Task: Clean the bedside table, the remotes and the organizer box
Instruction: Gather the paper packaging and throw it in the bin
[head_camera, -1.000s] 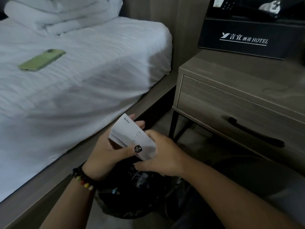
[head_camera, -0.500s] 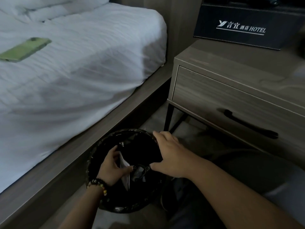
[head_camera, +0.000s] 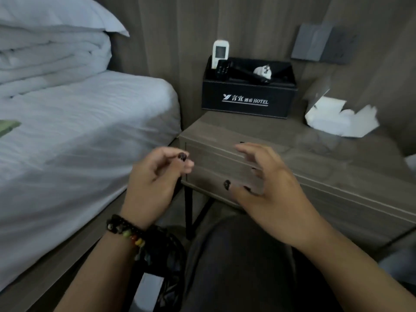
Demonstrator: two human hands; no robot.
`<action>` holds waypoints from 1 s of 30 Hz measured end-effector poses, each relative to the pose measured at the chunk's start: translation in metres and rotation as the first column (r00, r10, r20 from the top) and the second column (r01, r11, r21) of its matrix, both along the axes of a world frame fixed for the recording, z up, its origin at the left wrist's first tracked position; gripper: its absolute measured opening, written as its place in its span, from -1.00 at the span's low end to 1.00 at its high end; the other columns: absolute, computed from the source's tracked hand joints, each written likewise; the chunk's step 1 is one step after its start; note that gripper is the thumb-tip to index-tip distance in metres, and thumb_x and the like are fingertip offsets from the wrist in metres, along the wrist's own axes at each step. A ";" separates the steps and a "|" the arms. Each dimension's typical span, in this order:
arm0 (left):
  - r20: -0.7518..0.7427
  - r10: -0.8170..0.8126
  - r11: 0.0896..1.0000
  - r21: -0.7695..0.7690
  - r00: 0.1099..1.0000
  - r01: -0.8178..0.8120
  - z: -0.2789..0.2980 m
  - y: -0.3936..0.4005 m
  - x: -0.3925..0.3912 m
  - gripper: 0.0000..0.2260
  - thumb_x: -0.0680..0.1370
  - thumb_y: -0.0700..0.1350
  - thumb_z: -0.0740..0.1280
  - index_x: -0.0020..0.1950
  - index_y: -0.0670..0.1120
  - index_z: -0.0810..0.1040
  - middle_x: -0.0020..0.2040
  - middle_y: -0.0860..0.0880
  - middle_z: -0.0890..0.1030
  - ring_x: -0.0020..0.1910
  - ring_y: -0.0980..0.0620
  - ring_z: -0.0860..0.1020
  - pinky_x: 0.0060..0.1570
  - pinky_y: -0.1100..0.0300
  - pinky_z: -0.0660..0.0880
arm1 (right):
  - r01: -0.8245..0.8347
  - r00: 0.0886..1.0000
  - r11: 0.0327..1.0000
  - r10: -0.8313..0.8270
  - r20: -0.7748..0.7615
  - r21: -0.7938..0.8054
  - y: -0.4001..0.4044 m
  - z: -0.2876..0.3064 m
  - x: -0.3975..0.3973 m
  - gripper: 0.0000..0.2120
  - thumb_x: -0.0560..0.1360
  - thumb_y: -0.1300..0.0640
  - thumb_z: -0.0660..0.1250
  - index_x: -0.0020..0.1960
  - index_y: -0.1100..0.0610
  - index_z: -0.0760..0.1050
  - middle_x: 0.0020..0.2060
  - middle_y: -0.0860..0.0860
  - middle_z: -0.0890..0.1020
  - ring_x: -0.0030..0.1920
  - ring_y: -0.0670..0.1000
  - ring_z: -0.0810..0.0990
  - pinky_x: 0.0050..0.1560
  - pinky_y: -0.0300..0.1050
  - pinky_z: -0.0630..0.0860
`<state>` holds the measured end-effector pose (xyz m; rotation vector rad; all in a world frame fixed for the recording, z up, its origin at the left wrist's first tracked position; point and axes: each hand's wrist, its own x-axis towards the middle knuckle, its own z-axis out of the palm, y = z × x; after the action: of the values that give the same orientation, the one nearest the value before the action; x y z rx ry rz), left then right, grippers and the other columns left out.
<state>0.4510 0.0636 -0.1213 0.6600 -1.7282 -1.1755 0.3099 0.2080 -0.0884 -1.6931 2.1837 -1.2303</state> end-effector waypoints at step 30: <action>-0.587 -0.087 0.822 0.414 0.805 0.391 0.064 -0.020 -0.202 -0.85 0.58 -0.17 0.26 -0.10 -0.03 0.60 -0.32 0.05 0.64 -0.33 0.16 0.56 -0.29 0.33 0.46 | 0.764 0.337 0.504 -0.844 0.417 0.403 -0.008 0.010 -0.328 -0.76 0.44 0.11 0.37 -0.05 0.30 0.54 -0.34 0.16 0.61 -0.49 0.05 0.53 -0.56 -0.27 0.38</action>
<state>0.2492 0.0435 -0.0575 0.3398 -1.0168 -1.8492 -0.0183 0.2001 -0.0788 0.0727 2.5819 -1.4108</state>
